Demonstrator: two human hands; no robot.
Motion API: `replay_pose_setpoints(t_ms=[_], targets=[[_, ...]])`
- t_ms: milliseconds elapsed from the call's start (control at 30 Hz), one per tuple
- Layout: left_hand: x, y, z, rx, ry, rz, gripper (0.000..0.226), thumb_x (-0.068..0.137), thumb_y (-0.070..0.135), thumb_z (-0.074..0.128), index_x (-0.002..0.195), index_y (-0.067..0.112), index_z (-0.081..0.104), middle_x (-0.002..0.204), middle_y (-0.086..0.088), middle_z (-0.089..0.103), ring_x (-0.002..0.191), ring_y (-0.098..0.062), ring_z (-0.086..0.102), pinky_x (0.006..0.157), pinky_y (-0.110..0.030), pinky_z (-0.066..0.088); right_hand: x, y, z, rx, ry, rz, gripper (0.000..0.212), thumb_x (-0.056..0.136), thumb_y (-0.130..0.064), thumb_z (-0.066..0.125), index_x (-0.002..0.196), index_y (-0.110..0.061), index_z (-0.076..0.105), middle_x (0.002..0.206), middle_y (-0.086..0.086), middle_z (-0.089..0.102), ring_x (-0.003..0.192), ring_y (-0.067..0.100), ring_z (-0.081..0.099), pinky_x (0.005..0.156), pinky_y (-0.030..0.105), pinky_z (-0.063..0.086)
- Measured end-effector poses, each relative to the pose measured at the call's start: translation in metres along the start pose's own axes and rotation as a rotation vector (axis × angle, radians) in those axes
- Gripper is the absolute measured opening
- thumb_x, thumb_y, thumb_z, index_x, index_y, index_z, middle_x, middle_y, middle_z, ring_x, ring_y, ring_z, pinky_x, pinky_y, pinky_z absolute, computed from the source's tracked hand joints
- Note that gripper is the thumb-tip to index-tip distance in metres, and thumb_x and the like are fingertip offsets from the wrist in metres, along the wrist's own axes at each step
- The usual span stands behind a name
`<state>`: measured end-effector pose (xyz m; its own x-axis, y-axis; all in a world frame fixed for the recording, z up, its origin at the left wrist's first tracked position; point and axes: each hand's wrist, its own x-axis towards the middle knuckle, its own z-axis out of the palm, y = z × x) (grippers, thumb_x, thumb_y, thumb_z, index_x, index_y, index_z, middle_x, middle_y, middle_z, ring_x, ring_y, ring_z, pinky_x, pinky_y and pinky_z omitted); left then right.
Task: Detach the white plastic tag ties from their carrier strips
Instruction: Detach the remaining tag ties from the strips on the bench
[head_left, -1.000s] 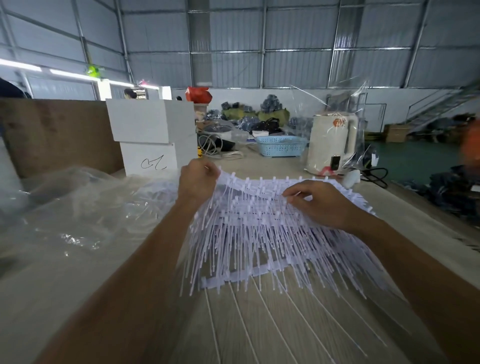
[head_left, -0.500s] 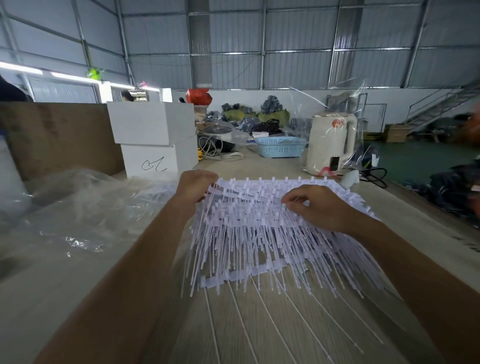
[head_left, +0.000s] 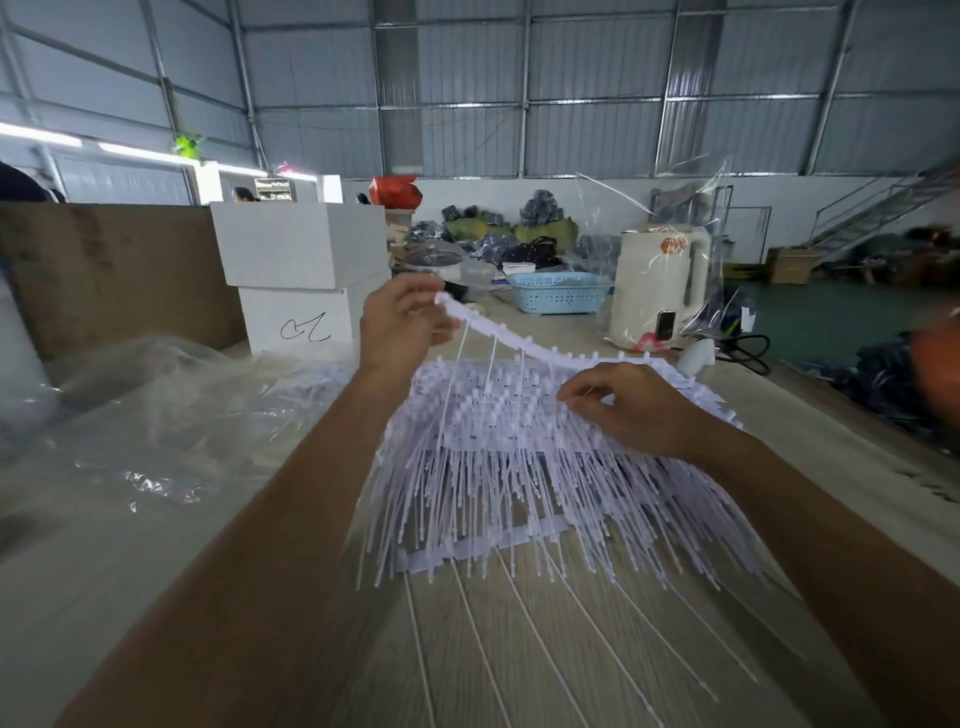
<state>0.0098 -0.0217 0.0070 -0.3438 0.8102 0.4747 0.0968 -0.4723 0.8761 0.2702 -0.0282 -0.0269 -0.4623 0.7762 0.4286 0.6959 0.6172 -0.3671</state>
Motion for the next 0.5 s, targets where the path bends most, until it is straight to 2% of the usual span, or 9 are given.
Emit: replay_pose_setpoints(t_ms=[167, 333, 500], targets=[[-0.007, 0.042, 0.009, -0.304, 0.005, 0.047, 0.027, 0.089, -0.012, 0.062, 0.110, 0.004, 0.068, 0.106, -0.021, 0.072, 0.087, -0.030, 0.075, 0.075, -0.027, 0.059, -0.001, -0.001, -0.006, -0.030, 0.163, 0.010, 0.018, 0.098, -0.011, 0.060, 0.109, -0.010, 0.075, 0.110, 0.004, 0.073, 0.088, 0.012, 0.061, 0.084, 0.026, 0.048], [-0.015, 0.068, 0.011, -0.511, -0.041, 0.051, 0.027, 0.092, -0.009, 0.060, 0.113, 0.006, 0.066, 0.116, -0.028, 0.067, 0.088, -0.026, 0.074, 0.079, -0.027, 0.058, 0.000, -0.011, -0.022, 0.006, 0.573, 0.084, 0.019, 0.100, -0.013, 0.055, 0.109, -0.015, 0.072, 0.107, 0.001, 0.072, 0.079, 0.011, 0.062, 0.082, 0.036, 0.054], [-0.014, 0.078, 0.007, -0.579, -0.023, 0.074, 0.038, 0.092, -0.009, 0.060, 0.123, 0.014, 0.063, 0.122, -0.026, 0.060, 0.083, -0.020, 0.072, 0.082, -0.028, 0.057, -0.003, -0.032, -0.030, 0.109, 0.784, 0.045, 0.021, 0.099, -0.012, 0.049, 0.109, -0.014, 0.068, 0.101, 0.003, 0.068, 0.078, 0.015, 0.059, 0.076, 0.041, 0.054]])
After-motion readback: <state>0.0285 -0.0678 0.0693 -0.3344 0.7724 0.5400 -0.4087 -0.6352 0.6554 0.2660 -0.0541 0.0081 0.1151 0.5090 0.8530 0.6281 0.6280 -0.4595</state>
